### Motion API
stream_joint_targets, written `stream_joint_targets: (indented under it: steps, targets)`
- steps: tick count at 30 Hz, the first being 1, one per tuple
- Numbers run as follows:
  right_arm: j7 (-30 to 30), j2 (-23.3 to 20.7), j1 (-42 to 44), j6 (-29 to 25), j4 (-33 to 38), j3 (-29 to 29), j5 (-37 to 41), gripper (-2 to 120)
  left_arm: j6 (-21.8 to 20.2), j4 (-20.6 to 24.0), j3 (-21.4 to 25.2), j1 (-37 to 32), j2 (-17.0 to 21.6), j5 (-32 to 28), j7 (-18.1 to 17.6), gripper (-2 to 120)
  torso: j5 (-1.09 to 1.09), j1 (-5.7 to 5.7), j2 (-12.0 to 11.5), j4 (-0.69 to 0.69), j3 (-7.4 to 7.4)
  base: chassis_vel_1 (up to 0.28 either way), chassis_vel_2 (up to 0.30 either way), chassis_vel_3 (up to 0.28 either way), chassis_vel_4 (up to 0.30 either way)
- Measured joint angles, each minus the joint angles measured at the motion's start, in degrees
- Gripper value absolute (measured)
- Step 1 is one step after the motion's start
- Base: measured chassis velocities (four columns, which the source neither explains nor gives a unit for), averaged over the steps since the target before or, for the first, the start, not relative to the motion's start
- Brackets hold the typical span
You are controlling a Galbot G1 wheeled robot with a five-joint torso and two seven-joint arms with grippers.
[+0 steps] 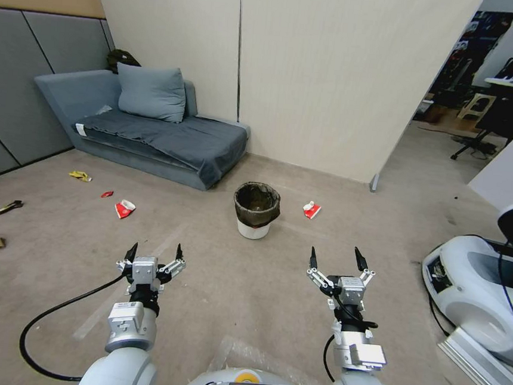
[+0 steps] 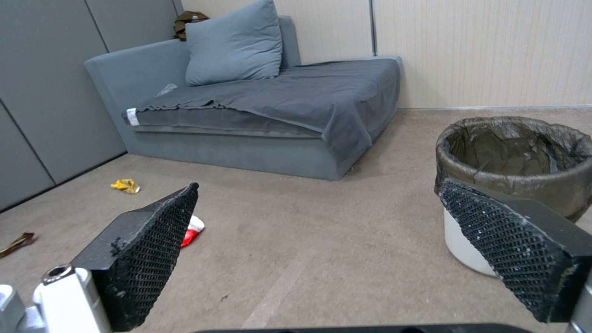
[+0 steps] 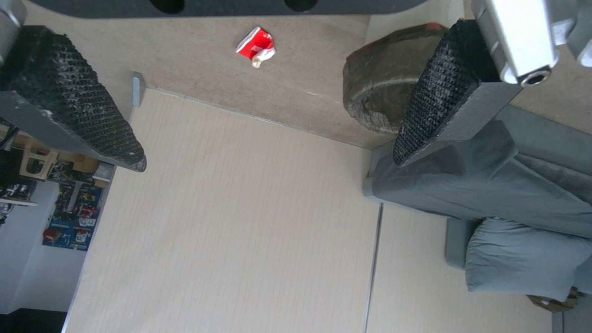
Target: Pick up the trash bin, then pick up the garbage from the floor and place it into the trash bin.
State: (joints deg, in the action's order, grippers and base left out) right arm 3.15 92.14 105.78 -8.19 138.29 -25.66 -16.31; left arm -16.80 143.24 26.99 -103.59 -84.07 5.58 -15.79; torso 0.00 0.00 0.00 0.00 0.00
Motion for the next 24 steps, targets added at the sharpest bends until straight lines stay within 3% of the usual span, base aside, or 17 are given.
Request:
stream_joint_targets:
  steps: [24]
  targets:
    - [-0.15, -0.02, -0.07, -0.03, -0.8, -0.13, 0.23, 100, 0.04, 0.0, -0.21, -0.12, 0.27, 0.27, 0.04, 100, 0.01, 0.0, 0.0, 0.0, 0.0, -0.152, 0.151, 0.157, -0.149]
